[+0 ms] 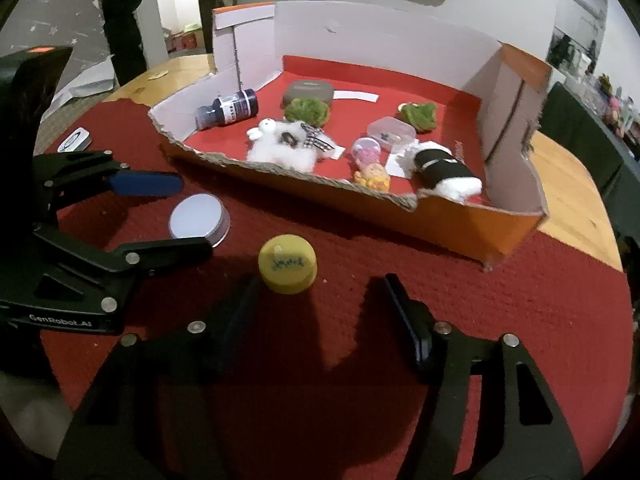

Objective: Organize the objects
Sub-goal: 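Grasp the white round lid with the left tool while the right tool grasps the yellow lid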

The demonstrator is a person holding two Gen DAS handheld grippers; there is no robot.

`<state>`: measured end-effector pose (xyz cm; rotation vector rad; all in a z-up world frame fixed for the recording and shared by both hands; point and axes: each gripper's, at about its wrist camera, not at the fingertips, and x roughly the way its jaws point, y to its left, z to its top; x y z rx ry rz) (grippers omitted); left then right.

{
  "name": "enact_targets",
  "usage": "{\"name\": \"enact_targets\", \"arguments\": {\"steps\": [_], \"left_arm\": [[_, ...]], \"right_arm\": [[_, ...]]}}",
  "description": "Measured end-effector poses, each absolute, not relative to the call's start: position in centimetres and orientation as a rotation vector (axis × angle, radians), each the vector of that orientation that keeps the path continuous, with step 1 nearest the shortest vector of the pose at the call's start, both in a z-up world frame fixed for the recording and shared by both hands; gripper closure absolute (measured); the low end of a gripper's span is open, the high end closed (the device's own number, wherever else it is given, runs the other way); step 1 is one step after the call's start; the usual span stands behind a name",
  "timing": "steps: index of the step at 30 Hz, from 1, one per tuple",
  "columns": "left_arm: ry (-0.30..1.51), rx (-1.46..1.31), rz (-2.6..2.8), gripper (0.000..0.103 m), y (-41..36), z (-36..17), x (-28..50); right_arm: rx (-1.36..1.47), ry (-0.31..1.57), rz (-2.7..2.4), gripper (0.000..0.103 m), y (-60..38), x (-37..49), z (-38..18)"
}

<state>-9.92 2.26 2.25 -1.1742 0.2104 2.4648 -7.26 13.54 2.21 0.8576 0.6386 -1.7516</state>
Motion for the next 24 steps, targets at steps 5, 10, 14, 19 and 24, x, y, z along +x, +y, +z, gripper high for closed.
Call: {"name": "enact_targets", "arguments": {"steps": [5, 10, 14, 19, 24], "left_arm": [[0.230, -1.157, 2.431, 0.060, 2.8, 2.3, -10.0], [0.231, -1.149, 2.421, 0.061, 2.9, 2.4, -9.9], [0.230, -1.141, 2.420, 0.061, 2.9, 2.6, -9.7], [0.228, -1.124, 2.428, 0.061, 2.8, 3.2, -9.3], [0.221, -1.094, 2.438, 0.061, 2.7, 4.3, -8.6]], "right_arm": [[0.831, 0.669, -1.731, 0.055, 12.8, -7.0, 2.2], [0.806, 0.673, -1.687, 0.074, 12.4, -6.3, 2.2], [0.797, 0.666, -1.679, 0.074, 12.4, -6.2, 2.2], [0.803, 0.632, -1.684, 0.074, 12.7, -6.4, 2.8], [0.786, 0.613, -1.690, 0.074, 13.3, -6.2, 3.9]]}}
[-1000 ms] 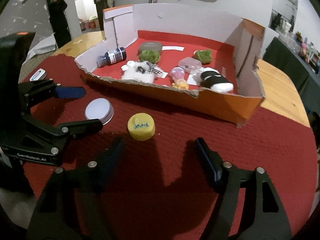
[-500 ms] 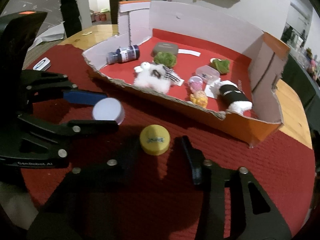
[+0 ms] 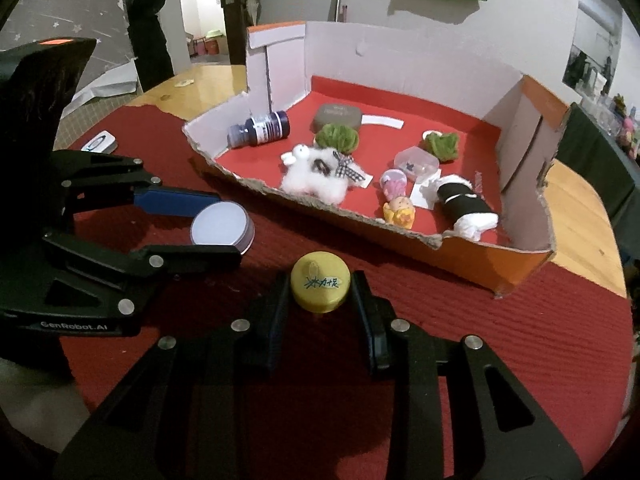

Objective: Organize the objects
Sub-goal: 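Grasp the white round lid with the left tool while the right tool grasps the yellow lid, then carry the white lid and yellow lid with both tools into the box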

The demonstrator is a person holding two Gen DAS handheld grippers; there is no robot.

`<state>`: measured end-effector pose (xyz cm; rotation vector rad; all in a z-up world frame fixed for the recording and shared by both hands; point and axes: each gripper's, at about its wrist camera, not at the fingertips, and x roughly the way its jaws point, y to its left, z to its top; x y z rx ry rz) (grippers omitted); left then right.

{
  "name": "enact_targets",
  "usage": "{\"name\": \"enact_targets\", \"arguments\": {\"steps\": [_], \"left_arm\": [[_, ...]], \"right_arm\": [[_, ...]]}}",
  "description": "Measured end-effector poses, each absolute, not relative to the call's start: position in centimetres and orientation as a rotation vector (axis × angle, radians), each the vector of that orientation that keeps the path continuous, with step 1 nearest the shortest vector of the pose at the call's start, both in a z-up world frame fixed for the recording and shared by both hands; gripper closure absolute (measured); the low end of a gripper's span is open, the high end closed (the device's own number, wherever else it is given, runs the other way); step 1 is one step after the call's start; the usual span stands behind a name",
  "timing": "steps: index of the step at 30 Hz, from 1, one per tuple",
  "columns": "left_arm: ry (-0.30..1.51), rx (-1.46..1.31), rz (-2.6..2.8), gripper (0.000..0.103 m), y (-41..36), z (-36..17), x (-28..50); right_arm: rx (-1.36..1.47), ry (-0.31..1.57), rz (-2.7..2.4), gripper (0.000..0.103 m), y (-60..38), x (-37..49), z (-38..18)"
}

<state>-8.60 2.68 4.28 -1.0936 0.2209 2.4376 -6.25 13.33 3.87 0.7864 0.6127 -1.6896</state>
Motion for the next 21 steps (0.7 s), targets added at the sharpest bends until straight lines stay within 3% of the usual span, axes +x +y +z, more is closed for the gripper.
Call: {"name": "enact_targets", "arguments": {"steps": [21], "left_arm": [[0.153, -0.961, 2.466, 0.061, 2.2, 9.7, -9.3]], "right_arm": [[0.696, 0.493, -1.660, 0.074, 14.2, -6.1, 8.9]]}}
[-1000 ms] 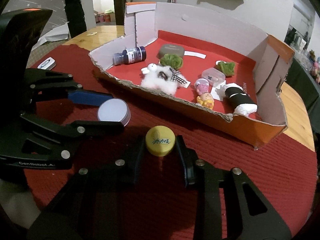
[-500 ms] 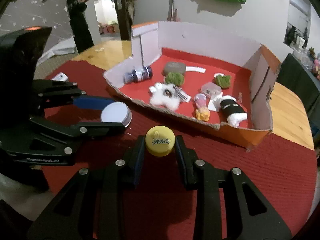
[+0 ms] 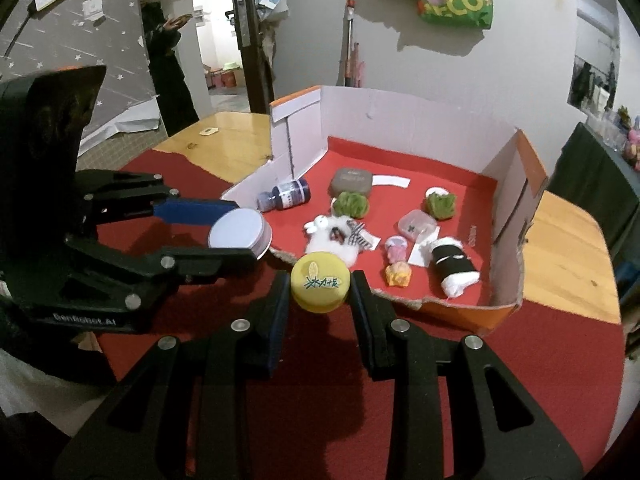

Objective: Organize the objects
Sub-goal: 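Carry the white lid and yellow lid with both tools into the box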

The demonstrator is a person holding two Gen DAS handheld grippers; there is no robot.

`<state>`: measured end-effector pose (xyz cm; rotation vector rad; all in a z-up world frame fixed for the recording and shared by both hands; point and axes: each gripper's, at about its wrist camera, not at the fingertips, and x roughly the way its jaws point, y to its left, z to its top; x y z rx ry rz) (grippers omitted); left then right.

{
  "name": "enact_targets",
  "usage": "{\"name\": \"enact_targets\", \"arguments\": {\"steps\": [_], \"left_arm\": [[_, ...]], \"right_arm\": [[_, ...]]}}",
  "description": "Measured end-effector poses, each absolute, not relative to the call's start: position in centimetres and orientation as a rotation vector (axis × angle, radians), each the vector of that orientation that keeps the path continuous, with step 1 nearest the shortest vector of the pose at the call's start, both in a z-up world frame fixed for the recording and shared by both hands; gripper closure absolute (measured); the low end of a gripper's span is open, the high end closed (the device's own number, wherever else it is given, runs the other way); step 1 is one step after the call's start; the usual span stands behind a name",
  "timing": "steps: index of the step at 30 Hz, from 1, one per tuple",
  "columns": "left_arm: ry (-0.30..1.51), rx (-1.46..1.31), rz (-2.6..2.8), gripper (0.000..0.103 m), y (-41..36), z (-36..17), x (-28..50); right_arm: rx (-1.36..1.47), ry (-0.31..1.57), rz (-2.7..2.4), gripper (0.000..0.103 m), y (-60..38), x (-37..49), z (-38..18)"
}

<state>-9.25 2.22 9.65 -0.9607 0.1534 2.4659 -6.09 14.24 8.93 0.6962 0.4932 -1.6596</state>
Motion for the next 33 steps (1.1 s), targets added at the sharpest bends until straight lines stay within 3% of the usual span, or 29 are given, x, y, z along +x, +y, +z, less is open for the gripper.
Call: {"name": "enact_targets", "arguments": {"steps": [15, 23, 33], "left_arm": [[0.072, -1.232, 2.481, 0.061, 5.0, 9.4, -27.1], [0.088, -1.355, 2.434, 0.061, 5.8, 7.0, -30.7], [-0.040, -1.504, 2.368, 0.061, 4.2, 4.8, -33.0]], "right_arm": [[0.785, 0.573, -1.635, 0.074, 5.5, -12.8, 9.4], [0.857, 0.684, -1.619, 0.074, 1.6, -15.3, 7.2], [0.945, 0.737, -1.564, 0.074, -1.2, -17.1, 6.0]]}}
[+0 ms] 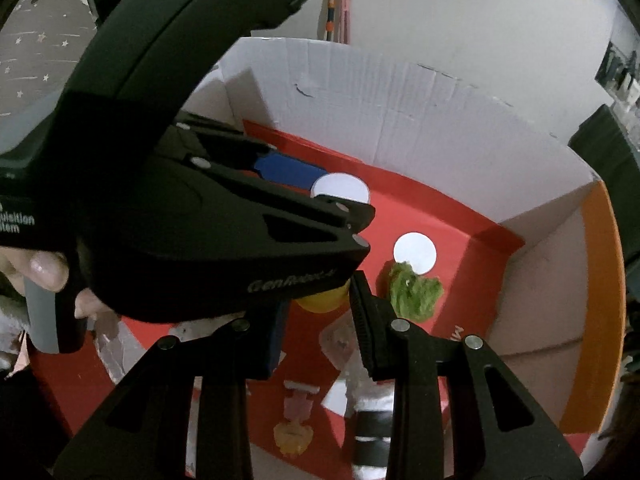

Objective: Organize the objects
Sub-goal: 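Carry the white lid and yellow lid with both tools into the box, then lower both lids onto the box floor and open both tools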

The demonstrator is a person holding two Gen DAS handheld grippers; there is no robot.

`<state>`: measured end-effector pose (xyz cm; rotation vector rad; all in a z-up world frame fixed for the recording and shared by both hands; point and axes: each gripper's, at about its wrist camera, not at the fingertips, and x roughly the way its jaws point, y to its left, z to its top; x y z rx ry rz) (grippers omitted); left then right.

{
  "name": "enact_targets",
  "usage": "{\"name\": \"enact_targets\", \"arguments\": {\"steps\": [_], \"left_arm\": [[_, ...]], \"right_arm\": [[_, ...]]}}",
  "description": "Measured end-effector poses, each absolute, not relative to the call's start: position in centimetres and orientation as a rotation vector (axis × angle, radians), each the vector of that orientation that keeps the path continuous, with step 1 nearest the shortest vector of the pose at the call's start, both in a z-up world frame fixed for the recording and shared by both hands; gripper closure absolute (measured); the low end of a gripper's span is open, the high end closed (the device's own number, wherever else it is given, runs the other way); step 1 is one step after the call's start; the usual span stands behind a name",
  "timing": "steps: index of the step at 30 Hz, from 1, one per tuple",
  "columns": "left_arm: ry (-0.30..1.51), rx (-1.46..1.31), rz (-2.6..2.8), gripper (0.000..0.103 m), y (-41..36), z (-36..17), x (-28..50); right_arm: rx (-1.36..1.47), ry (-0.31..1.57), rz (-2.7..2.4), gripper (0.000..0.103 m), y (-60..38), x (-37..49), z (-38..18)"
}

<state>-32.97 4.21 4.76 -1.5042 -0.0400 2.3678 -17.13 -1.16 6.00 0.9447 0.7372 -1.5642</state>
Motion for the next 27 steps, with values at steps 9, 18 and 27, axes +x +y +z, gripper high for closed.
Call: {"name": "enact_targets", "arguments": {"steps": [9, 18, 27], "left_arm": [[-0.030, -1.555, 2.361, 0.060, 4.0, 4.0, -33.1], [-0.062, -1.570, 2.348, 0.060, 3.1, 3.9, -33.0], [-0.093, -1.584, 2.331, 0.060, 3.0, 4.1, -33.1]], "right_arm": [[1.026, 0.784, -1.521, 0.074, -3.2, -18.5, 4.6], [1.035, 0.794, -1.490, 0.074, -3.4, -19.0, 4.3], [1.043, 0.786, -1.482, 0.074, -2.4, -19.6, 4.2]]}}
